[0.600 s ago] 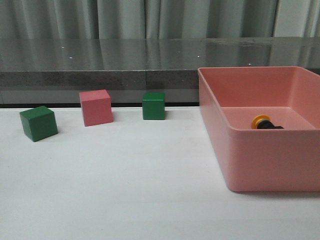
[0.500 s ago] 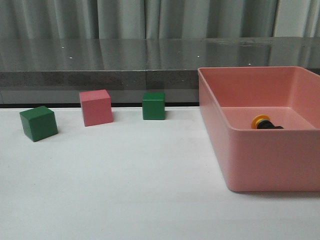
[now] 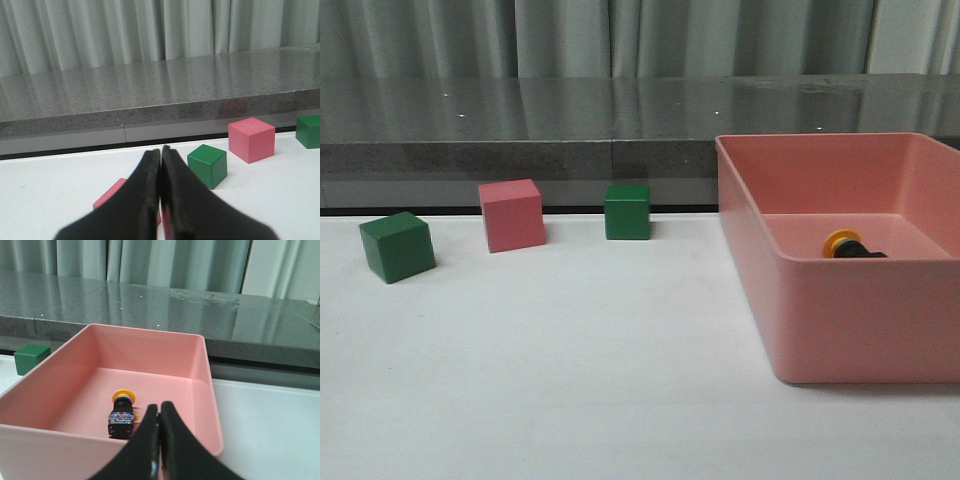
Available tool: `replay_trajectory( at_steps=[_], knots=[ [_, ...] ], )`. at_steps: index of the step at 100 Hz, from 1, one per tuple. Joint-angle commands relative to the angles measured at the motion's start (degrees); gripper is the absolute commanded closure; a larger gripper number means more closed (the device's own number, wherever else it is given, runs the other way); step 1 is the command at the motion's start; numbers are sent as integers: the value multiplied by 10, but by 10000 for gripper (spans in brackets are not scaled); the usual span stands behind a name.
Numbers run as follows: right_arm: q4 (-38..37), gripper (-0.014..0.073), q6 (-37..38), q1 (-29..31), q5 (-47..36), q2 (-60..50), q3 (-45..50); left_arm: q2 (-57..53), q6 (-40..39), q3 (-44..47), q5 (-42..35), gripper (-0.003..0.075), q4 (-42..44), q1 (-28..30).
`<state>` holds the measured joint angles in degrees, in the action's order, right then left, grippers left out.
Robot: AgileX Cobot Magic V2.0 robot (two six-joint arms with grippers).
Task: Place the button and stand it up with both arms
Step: 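Move the right gripper over the yellow push button in the pink bin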
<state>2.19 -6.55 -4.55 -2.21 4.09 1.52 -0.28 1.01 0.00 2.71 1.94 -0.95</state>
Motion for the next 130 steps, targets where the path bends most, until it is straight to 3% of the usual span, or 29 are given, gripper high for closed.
replay_trajectory(
  at_steps=[1, 13, 19, 41, 53, 87, 108, 119, 130],
  knots=[
    [-4, 654, -1, 2, -68, 11, -8, -17, -7, 17, -45, 739, -5, 1],
    [-4, 654, 4, 1, -167, 11, -13, -17, -7, 17, -45, 739, -5, 1],
    [-3, 654, 18, 1, -146, 14, -35, -17, -7, 17, -45, 739, -5, 1],
    [-3, 654, 35, 1, 210, 114, -238, -17, -7, 17, -45, 739, -5, 1],
    [-2, 654, 35, 1, 304, 213, -344, -17, -7, 17, -45, 739, -5, 1],
    [100, 654, 35, 1, 323, 467, -517, -17, -7, 17, -45, 739, -5, 1],
    [106, 650, 20, 1, 322, 597, -569, -17, -7, 17, -45, 739, -5, 1],
    [106, 573, -29, 1, 326, 661, -593, -17, -7, 17, -45, 739, -5, 1],
    [111, 339, -40, -1, 327, 712, -610, -17, -7, 17, -45, 739, -5, 1]
  ],
)
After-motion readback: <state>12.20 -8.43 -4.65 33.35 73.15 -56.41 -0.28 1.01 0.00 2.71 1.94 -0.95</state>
